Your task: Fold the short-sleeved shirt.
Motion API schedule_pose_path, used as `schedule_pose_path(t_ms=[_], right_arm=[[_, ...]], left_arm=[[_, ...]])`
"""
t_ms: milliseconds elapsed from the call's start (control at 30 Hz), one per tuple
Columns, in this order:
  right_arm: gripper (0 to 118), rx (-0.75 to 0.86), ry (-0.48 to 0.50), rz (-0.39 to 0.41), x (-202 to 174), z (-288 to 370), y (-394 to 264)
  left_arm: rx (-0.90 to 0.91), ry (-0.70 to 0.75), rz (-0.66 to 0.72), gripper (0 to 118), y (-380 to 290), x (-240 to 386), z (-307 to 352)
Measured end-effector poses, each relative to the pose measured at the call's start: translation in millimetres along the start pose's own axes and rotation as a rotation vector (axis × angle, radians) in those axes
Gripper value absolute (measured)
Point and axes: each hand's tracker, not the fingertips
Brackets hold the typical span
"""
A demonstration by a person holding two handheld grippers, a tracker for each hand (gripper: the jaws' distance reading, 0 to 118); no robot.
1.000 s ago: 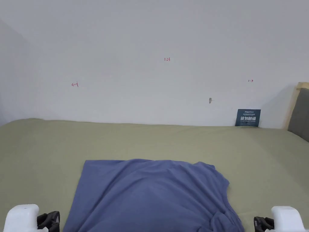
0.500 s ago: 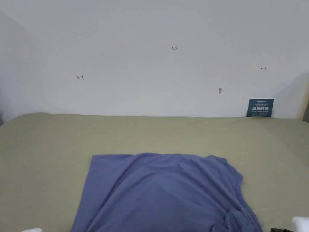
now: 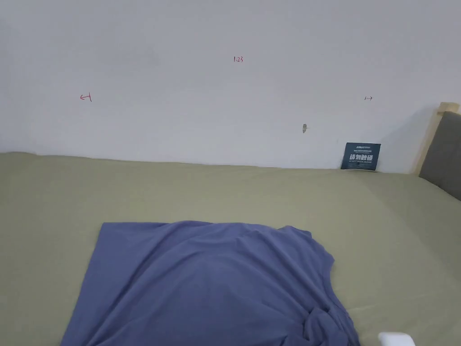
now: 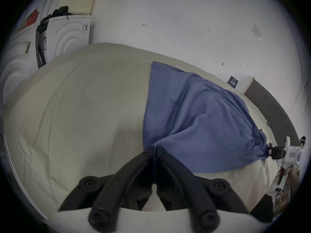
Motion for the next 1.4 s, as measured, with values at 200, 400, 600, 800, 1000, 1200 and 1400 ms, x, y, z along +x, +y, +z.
schedule_pose_path(t_ms=[200,400,600,800,1000,1200,1400], right_arm=[[5,0.039,0.013,0.088,-3,1,-13],[4,0.204,0.025,0.056,-6,28,-1],[4,0.281,0.031,0.011,-6,38,44],[4,0.264,0.038,0.001,-5,2,116],[5,0.126,0.003,0.002,-6,-76,172],[19,0.069,0.008,-0.034,-6,-130,182],[88,0.134,0.039,-0.132,16,-111,175]], left_arm=[[0.003,-0.011,-0.002,3,2,0,-1],[0.061,-0.041,0.021,3,10,3,15],[0.145,-0.068,0.032,3,52,10,21],[0.137,-0.053,-0.025,3,126,27,-15],[-0.029,0.004,-0.069,3,174,34,-90],[-0.058,0.047,-0.072,50,176,27,-139],[0.001,0.019,0.052,92,178,28,-118]])
